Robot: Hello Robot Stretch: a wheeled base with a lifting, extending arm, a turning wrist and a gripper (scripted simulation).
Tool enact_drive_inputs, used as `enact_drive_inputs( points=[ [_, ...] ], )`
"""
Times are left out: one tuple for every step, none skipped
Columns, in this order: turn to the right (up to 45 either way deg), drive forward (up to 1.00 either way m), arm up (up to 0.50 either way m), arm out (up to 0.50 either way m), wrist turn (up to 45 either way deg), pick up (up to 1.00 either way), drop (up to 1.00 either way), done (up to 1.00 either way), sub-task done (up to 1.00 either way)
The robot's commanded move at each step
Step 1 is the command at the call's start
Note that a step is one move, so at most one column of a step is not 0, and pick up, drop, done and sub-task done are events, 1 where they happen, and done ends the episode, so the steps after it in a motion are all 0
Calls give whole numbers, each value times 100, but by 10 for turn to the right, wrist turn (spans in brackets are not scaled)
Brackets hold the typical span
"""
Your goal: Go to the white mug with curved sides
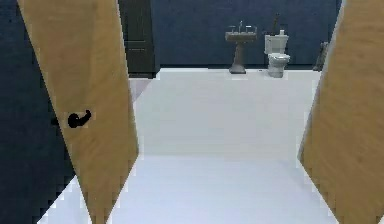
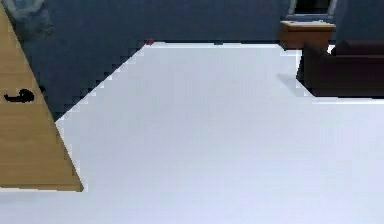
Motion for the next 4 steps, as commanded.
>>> enact_drive_inputs(
  points=[
    [0, 100, 0, 0, 0, 0, 0, 0, 0],
    [0, 100, 0, 0, 0, 0, 0, 0, 0],
    [0, 10, 0, 0, 0, 0, 0, 0, 0],
    [-180, 0, 0, 0, 0, 0, 0, 0, 0]
  ],
)
